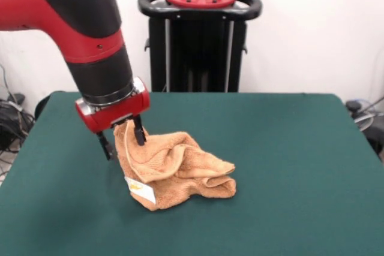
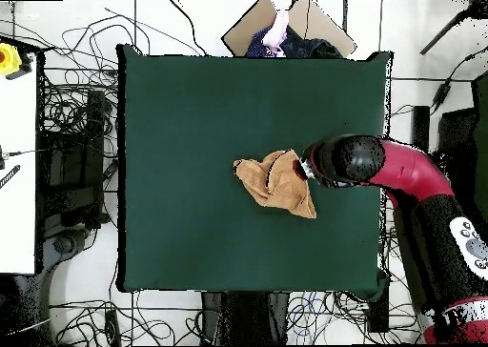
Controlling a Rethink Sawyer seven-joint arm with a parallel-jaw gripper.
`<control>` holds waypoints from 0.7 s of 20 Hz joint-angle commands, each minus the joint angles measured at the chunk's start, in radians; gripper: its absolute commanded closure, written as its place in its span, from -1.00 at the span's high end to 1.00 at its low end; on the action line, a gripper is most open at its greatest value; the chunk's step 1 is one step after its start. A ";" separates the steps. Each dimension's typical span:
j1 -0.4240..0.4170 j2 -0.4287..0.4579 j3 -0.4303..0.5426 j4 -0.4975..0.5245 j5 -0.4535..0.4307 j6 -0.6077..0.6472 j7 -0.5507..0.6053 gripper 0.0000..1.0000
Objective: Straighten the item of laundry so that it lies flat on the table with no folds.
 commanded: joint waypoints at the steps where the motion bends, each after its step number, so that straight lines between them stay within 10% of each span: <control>1: 0.056 -0.005 0.011 0.067 -0.104 -0.144 0.017 1.00; 14: 0.006 0.048 0.077 0.121 -0.048 -0.077 -0.062 1.00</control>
